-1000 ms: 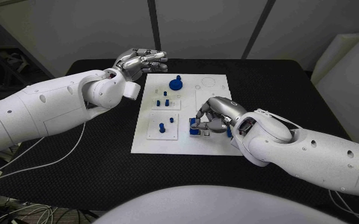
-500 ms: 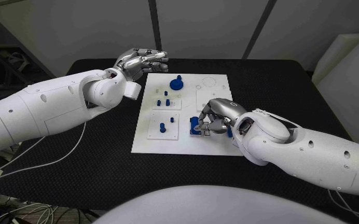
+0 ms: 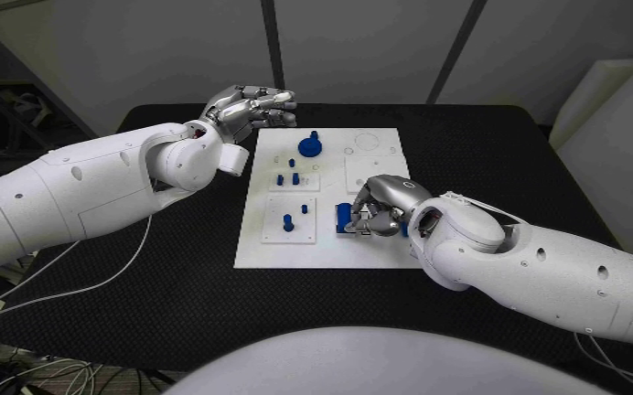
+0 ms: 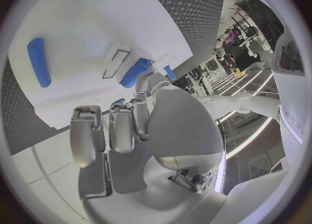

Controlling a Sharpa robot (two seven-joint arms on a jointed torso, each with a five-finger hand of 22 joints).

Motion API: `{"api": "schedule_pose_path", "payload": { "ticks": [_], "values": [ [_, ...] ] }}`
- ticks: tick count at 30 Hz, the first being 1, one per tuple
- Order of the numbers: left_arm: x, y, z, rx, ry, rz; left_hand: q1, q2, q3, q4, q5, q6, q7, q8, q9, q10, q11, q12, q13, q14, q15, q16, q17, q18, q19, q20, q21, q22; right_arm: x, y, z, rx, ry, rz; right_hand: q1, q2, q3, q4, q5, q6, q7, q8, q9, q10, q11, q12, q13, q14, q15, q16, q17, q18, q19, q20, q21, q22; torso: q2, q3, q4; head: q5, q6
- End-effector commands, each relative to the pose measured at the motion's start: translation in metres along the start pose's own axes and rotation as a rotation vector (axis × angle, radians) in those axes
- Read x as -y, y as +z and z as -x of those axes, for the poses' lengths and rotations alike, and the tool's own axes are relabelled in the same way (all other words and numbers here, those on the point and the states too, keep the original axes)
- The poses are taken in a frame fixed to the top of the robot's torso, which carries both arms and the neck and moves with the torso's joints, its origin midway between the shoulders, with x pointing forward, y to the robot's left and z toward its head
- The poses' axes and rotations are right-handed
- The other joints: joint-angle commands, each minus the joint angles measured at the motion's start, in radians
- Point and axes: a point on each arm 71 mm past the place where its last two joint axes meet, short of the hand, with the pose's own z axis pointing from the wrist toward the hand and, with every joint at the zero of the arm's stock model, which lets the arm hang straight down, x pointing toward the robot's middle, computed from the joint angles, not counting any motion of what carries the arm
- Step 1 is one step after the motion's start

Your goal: Assemble the parts on the task board

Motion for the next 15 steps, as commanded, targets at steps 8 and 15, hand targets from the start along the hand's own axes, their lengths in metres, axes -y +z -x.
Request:
{"api": "schedule_pose_path", "payload": {
  "ticks": [8, 15],
  "values": [
    [0.0006, 0.0008, -0.0015, -0.012, -0.007, 0.001, -0.004, 0.005, -0.009, 0.000, -0.004, -0.007, 0.001, -0.005, -0.001, -0.006, 0.001, -0.005, 0.000, 0.007, 0.002, -0.007, 0.002, -0.014, -0.001, 0.007, -0.007, -0.004, 0.0014, -0.0011, -0.0025, -0.063, 0.007, 0.000, -0.039, -0.031, -0.033, 0.009, -0.001, 0.010, 0.007, -0.015, -0.003, 0.005, 0.002, -0.020, -0.001, 0.053, 0.002, -0.011, 0.008, -0.007, 0.107, 0.000, 0.003, 0.263, -0.001, -0.0003, -0.0005, 0.001, 0.000],
    [0.0005, 0.0008, -0.0013, -0.013, -0.007, 0.003, -0.005, 0.004, -0.010, 0.000, -0.005, -0.008, 0.001, -0.006, -0.001, -0.007, 0.001, -0.005, 0.000, 0.008, 0.002, -0.008, 0.002, -0.014, -0.001, 0.007, -0.007, -0.006, 0.0026, -0.0054, 0.0018, -0.020, 0.072, 0.006, -0.110, -0.080, -0.087, 0.054, -0.004, -0.030, 0.025, -0.042, -0.012, -0.020, 0.015, -0.080, -0.040, 0.048, 0.011, -0.022, -0.009, -0.007, 0.107, 0.004, 0.003, 0.263, -0.001, -0.0002, -0.0008, -0.002, 0.000]
  ]
}}
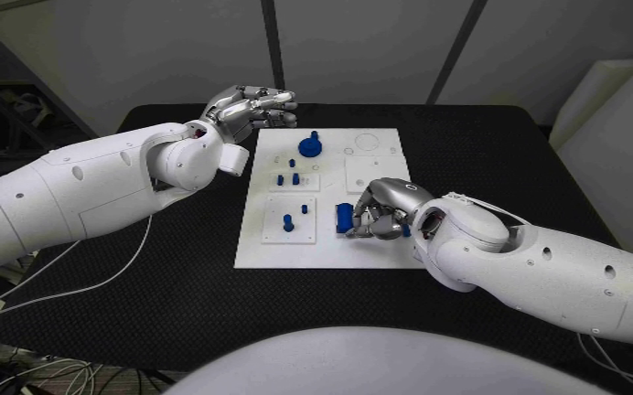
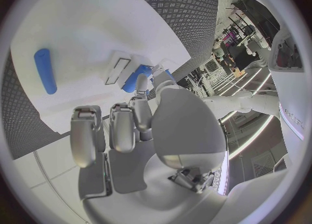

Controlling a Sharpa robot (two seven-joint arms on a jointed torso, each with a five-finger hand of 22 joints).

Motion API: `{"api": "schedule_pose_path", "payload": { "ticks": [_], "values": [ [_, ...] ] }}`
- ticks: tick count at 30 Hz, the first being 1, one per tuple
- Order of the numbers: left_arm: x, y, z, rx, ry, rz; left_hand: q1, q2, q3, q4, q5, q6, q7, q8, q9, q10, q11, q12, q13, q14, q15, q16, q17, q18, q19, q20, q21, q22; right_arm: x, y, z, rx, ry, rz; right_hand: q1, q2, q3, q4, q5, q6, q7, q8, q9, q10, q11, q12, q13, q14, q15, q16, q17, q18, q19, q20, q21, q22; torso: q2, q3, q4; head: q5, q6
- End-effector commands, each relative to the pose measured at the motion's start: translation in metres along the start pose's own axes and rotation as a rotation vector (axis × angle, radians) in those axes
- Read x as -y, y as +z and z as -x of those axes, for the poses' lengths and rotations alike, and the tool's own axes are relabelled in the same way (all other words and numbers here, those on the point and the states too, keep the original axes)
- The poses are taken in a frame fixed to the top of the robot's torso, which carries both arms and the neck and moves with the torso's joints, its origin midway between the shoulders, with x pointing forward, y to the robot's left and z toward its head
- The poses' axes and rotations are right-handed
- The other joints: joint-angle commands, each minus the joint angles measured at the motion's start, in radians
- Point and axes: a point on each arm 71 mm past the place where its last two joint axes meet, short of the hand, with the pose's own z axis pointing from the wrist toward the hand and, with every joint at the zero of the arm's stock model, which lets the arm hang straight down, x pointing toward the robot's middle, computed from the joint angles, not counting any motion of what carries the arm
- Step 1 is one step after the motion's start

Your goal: Assemble the parts on the task board

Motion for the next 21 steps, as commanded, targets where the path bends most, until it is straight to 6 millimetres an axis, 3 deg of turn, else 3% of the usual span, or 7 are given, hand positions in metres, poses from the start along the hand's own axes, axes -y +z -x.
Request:
{"api": "schedule_pose_path", "payload": {
  "ticks": [1, 7, 11, 18, 21],
  "values": [
    [0.001, 0.001, -0.001, -0.013, -0.007, -0.002, -0.005, 0.004, -0.004, 0.000, -0.005, -0.008, 0.001, -0.006, -0.001, -0.007, 0.001, -0.005, 0.000, 0.008, 0.002, -0.005, 0.001, -0.014, -0.001, 0.007, -0.003, -0.001, -0.001, -0.003, 0.004, 0.039, 0.069, 0.019, -0.019, -0.009, -0.011, 0.014, -0.005, -0.013, 0.002, -0.007, -0.004, -0.009, 0.004, -0.017, -0.008, 0.048, 0.012, -0.006, -0.004, -0.007, 0.107, 0.005, 0.003, 0.263, -0.001, 0.0003, -0.0010, -0.003, 0.000],
    [0.001, 0.000, 0.000, -0.010, -0.006, -0.001, -0.005, 0.004, -0.005, 0.000, -0.005, -0.009, 0.002, -0.006, -0.001, -0.008, 0.002, -0.006, 0.000, 0.007, 0.002, -0.005, 0.001, -0.014, -0.001, 0.007, -0.003, -0.002, 0.009, -0.018, 0.015, 0.129, 0.140, 0.027, -0.020, -0.011, -0.015, 0.028, -0.005, -0.022, 0.006, -0.009, -0.009, -0.015, 0.006, -0.030, -0.016, 0.046, 0.015, -0.012, -0.012, -0.007, 0.107, 0.008, 0.003, 0.263, -0.001, 0.0005, -0.0021, -0.007, 0.000],
    [0.001, -0.001, 0.001, -0.008, -0.006, -0.001, -0.005, 0.004, -0.005, 0.000, -0.005, -0.009, 0.002, -0.006, -0.001, -0.008, 0.002, -0.006, 0.000, 0.007, 0.002, -0.005, 0.001, -0.014, -0.001, 0.007, -0.003, -0.002, 0.026, -0.034, 0.023, 0.151, 0.199, -0.008, 0.000, 0.005, -0.005, 0.040, -0.004, -0.047, 0.012, -0.013, -0.027, -0.019, 0.011, -0.042, -0.023, 0.045, 0.019, -0.018, -0.020, -0.007, 0.107, 0.012, 0.003, 0.263, -0.002, -0.0001, -0.0031, -0.011, 0.000],
    [0.000, -0.002, 0.001, -0.006, -0.006, 0.001, -0.005, 0.004, -0.005, 0.000, -0.005, -0.009, 0.002, -0.006, -0.001, -0.008, 0.002, -0.006, 0.000, 0.007, 0.002, -0.005, 0.001, -0.014, -0.001, 0.007, -0.003, -0.002, 0.066, -0.055, 0.031, 0.144, 0.196, -0.142, 0.014, 0.036, 0.006, 0.076, 0.002, -0.117, 0.037, -0.011, -0.114, -0.038, 0.030, -0.102, -0.062, 0.040, 0.037, -0.036, -0.043, -0.007, 0.107, 0.028, 0.003, 0.263, -0.003, 0.0002, -0.0064, -0.021, 0.000],
    [-0.001, -0.002, 0.001, -0.008, -0.007, 0.002, -0.004, 0.004, -0.005, 0.000, -0.005, -0.009, 0.002, -0.006, -0.001, -0.008, 0.002, -0.006, 0.000, 0.007, 0.002, -0.006, 0.002, -0.014, -0.001, 0.007, -0.004, -0.002, 0.080, -0.060, 0.032, 0.129, 0.158, -0.200, 0.016, 0.048, 0.011, 0.093, 0.007, -0.117, 0.038, -0.011, -0.153, -0.037, 0.033, -0.111, -0.067, 0.042, 0.040, -0.037, -0.042, -0.007, 0.107, 0.033, 0.003, 0.263, -0.002, 0.0000, -0.0064, -0.025, 0.000]
  ]
}}
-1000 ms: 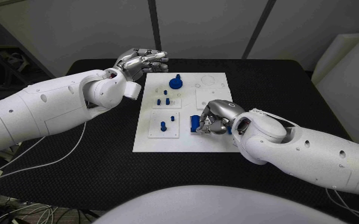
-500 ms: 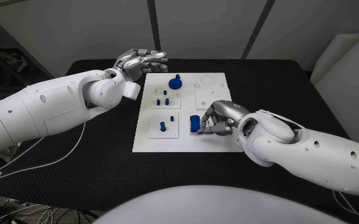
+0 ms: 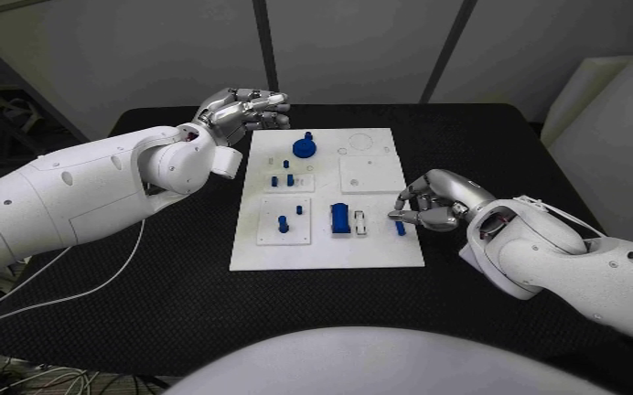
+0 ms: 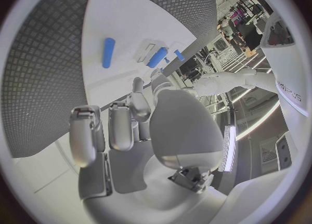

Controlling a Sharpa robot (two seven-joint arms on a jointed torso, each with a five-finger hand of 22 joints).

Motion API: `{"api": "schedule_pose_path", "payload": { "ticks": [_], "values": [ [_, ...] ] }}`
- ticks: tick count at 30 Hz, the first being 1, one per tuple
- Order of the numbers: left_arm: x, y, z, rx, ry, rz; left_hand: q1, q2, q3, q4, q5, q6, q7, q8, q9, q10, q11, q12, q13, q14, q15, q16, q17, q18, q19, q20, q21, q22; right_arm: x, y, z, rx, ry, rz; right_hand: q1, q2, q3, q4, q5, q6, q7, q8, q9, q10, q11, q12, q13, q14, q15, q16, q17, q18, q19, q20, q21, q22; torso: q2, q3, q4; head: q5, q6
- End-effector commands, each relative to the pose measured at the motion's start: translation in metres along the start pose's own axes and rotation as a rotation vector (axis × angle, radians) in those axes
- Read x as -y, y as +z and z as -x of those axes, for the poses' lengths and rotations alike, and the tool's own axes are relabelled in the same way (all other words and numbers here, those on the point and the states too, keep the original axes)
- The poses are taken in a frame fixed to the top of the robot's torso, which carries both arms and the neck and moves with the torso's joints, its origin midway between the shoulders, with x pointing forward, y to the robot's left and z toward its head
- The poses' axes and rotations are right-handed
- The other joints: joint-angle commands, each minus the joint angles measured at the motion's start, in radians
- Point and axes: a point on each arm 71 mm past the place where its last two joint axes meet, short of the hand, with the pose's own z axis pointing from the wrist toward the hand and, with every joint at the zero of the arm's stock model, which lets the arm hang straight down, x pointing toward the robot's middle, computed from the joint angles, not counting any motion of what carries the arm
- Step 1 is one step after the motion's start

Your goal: Assemble the parts on the task board

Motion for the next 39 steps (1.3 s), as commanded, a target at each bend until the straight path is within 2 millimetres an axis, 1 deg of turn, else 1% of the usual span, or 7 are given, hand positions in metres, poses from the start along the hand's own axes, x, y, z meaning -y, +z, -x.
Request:
{"api": "schedule_pose_path", "payload": {
  "ticks": [1, 3, 5, 11, 17, 32, 39],
  "values": [
    [0.001, 0.000, -0.002, -0.013, -0.008, -0.004, -0.004, 0.004, -0.005, -0.001, -0.005, -0.009, 0.002, -0.006, -0.002, -0.008, 0.002, -0.006, 0.000, 0.007, 0.002, -0.006, 0.002, -0.014, -0.001, 0.007, -0.004, -0.002, 0.011, -0.001, 0.003, 0.001, -0.011, -0.073, -0.004, 0.014, 0.001, 0.021, 0.009, 0.001, 0.000, -0.002, -0.038, -0.003, 0.002, -0.005, -0.003, 0.042, 0.009, -0.003, 0.003, -0.007, 0.105, 0.011, 0.003, 0.263, 0.001, 0.0002, 0.0014, -0.008, 0.000],
    [0.000, 0.000, -0.002, -0.014, -0.008, -0.004, -0.004, 0.004, -0.005, -0.001, -0.005, -0.009, 0.002, -0.006, -0.002, -0.008, 0.002, -0.006, 0.000, 0.007, 0.002, -0.006, 0.002, -0.014, -0.001, 0.007, -0.004, -0.002, 0.016, -0.001, 0.004, 0.000, -0.032, -0.098, -0.012, 0.018, -0.001, 0.036, 0.020, 0.002, 0.001, -0.003, -0.053, 0.000, 0.003, -0.004, -0.001, 0.044, 0.008, -0.001, 0.006, -0.007, 0.105, 0.012, 0.003, 0.263, 0.002, 0.0007, 0.0016, -0.011, 0.000],
    [0.000, 0.000, -0.002, -0.015, -0.009, -0.004, -0.004, 0.004, -0.005, -0.001, -0.005, -0.009, 0.002, -0.006, -0.002, -0.008, 0.002, -0.006, 0.000, 0.007, 0.002, -0.006, 0.002, -0.014, -0.001, 0.007, -0.004, -0.002, 0.019, 0.001, 0.003, 0.001, -0.061, -0.123, -0.011, 0.009, -0.004, 0.045, 0.031, 0.006, 0.001, -0.002, -0.070, 0.002, 0.004, -0.002, 0.000, 0.045, 0.008, 0.001, 0.010, -0.007, 0.105, 0.013, 0.003, 0.263, 0.003, 0.0017, 0.0013, -0.015, 0.000],
    [-0.001, 0.000, -0.002, -0.016, -0.010, -0.002, -0.004, 0.004, -0.005, -0.001, -0.005, -0.009, 0.002, -0.006, -0.002, -0.008, 0.002, -0.006, 0.000, 0.007, 0.002, -0.006, 0.002, -0.014, -0.001, 0.007, -0.004, -0.002, 0.018, 0.002, -0.006, -0.025, -0.109, -0.156, 0.000, -0.015, -0.009, 0.049, 0.032, 0.018, 0.000, 0.000, -0.092, 0.004, 0.002, -0.003, 0.001, 0.045, 0.008, 0.001, 0.011, -0.007, 0.105, 0.013, 0.003, 0.263, 0.003, 0.0024, 0.0014, -0.021, 0.000],
    [-0.002, -0.001, -0.002, -0.015, -0.011, -0.001, -0.004, 0.004, -0.005, -0.001, -0.005, -0.009, 0.002, -0.006, -0.002, -0.008, 0.002, -0.006, 0.000, 0.007, 0.002, -0.006, 0.002, -0.014, -0.001, 0.007, -0.004, -0.002, 0.013, 0.005, -0.015, -0.059, -0.136, -0.167, -0.002, -0.023, -0.013, 0.057, 0.026, 0.026, 0.000, 0.001, -0.102, 0.005, 0.002, -0.005, 0.000, 0.045, 0.008, -0.001, 0.010, -0.007, 0.105, 0.012, 0.003, 0.263, 0.002, 0.0006, 0.0038, -0.026, 0.000],
    [-0.002, -0.002, -0.001, -0.013, -0.010, 0.000, -0.003, 0.005, -0.005, -0.001, -0.005, -0.009, 0.001, -0.006, -0.001, -0.008, 0.002, -0.005, 0.000, 0.007, 0.002, -0.008, 0.002, -0.014, -0.001, 0.008, -0.004, -0.004, 0.012, 0.013, -0.022, -0.034, -0.222, -0.203, 0.017, -0.029, -0.008, 0.054, 0.022, 0.036, -0.003, 0.001, -0.117, 0.005, 0.000, -0.005, 0.002, 0.045, 0.006, -0.002, 0.009, -0.007, 0.105, 0.012, 0.003, 0.263, 0.003, 0.0013, 0.0039, -0.022, 0.000],
    [-0.002, -0.001, 0.000, -0.012, -0.010, 0.002, -0.004, 0.005, -0.006, -0.001, -0.005, -0.009, 0.001, -0.006, -0.001, -0.009, 0.002, -0.005, 0.000, 0.007, 0.003, -0.008, 0.002, -0.014, -0.001, 0.008, -0.005, -0.005, 0.007, 0.018, -0.027, -0.045, -0.274, -0.213, 0.053, -0.045, -0.006, 0.037, 0.008, 0.045, -0.004, 0.001, -0.132, 0.005, -0.001, -0.005, 0.004, 0.045, 0.005, -0.002, 0.011, -0.007, 0.105, 0.010, 0.003, 0.263, 0.002, 0.0012, 0.0028, -0.020, 0.000]
  ]
}}
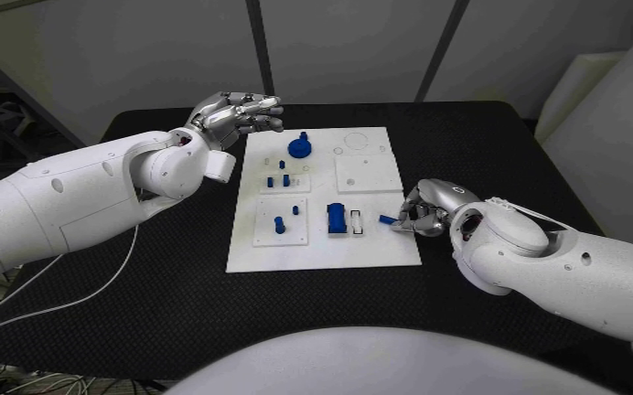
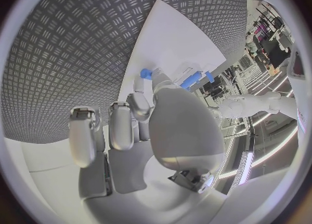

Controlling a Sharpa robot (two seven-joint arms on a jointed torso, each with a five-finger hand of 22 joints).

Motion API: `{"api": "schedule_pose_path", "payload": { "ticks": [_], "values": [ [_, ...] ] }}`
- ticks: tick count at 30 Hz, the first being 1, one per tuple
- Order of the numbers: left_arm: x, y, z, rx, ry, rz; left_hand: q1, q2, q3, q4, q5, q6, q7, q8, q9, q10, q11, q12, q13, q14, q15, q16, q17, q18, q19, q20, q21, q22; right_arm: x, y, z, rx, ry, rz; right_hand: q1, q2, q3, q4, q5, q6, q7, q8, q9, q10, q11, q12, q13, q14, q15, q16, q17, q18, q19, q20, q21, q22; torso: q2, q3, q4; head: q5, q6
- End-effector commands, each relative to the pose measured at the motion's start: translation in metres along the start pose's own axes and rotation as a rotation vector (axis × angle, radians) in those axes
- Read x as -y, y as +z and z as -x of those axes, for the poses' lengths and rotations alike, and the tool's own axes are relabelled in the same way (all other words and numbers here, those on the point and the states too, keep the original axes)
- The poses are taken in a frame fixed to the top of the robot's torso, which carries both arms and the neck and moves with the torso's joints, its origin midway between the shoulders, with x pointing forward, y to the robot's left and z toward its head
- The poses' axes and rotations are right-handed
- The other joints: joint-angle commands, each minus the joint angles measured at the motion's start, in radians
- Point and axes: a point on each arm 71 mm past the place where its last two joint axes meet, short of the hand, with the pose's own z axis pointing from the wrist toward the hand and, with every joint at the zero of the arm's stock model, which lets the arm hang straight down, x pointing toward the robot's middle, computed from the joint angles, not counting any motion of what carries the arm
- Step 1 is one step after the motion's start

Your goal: Assemble the parts on the task board

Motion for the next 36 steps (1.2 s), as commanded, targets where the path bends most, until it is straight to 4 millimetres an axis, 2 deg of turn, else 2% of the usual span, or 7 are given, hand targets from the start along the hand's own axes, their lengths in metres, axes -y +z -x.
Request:
{"api": "schedule_pose_path", "payload": {
  "ticks": [1, 17, 29, 36],
  "values": [
    [0.001, 0.001, -0.001, -0.014, -0.007, -0.004, -0.004, 0.005, -0.006, -0.001, -0.005, -0.005, -0.002, -0.006, -0.001, -0.009, 0.002, -0.005, 0.000, 0.007, 0.003, -0.003, 0.002, -0.014, -0.001, 0.008, -0.005, -0.002, -0.002, 0.002, -0.001, 0.001, -0.075, -0.024, 0.017, -0.003, -0.001, -0.011, -0.004, 0.008, -0.001, 0.001, -0.007, 0.005, -0.001, -0.004, 0.001, 0.045, 0.005, -0.002, 0.001, -0.008, 0.106, 0.003, 0.003, 0.263, 0.000, 0.0000, -0.0009, 0.000, 0.000],
    [0.001, 0.001, -0.002, -0.016, -0.008, 0.001, -0.007, 0.005, -0.009, 0.001, -0.006, -0.007, -0.001, -0.007, -0.002, -0.010, 0.003, -0.005, 0.000, 0.008, 0.003, -0.005, 0.002, -0.014, 0.000, 0.009, -0.006, -0.004, -0.017, 0.005, -0.004, 0.023, -0.152, 0.016, 0.050, -0.016, -0.003, -0.034, -0.005, -0.002, 0.004, -0.003, -0.029, 0.002, 0.002, -0.006, 0.003, 0.043, 0.007, -0.009, -0.006, -0.008, 0.106, 0.004, 0.003, 0.263, 0.000, 0.0000, -0.0006, 0.002, 0.000],
    [0.001, 0.000, -0.001, -0.015, -0.008, 0.003, -0.007, 0.004, -0.010, 0.002, -0.006, -0.009, -0.001, -0.007, -0.002, -0.011, 0.003, -0.005, 0.000, 0.008, 0.004, -0.007, 0.003, -0.014, 0.000, 0.009, -0.006, -0.006, -0.022, 0.005, -0.001, 0.066, -0.153, 0.041, 0.056, -0.031, -0.016, -0.039, -0.002, -0.066, 0.023, -0.004, -0.066, -0.020, 0.019, -0.043, -0.017, 0.041, 0.019, -0.016, -0.012, -0.008, 0.106, 0.013, 0.003, 0.263, 0.000, 0.0006, -0.0006, 0.004, 0.000],
    [0.000, 0.001, -0.001, -0.016, -0.008, 0.003, -0.007, 0.004, -0.010, 0.002, -0.006, -0.009, -0.001, -0.007, -0.002, -0.011, 0.003, -0.005, 0.000, 0.008, 0.004, -0.007, 0.003, -0.014, 0.000, 0.009, -0.006, -0.006, -0.025, 0.005, -0.002, 0.067, -0.152, 0.055, 0.057, -0.031, -0.017, -0.039, 0.000, -0.076, 0.025, -0.004, -0.071, -0.022, 0.021, -0.046, -0.019, 0.041, 0.021, -0.016, -0.012, -0.008, 0.106, 0.015, 0.003, 0.263, 0.000, 0.0000, -0.0008, 0.005, 0.000]
  ]
}}
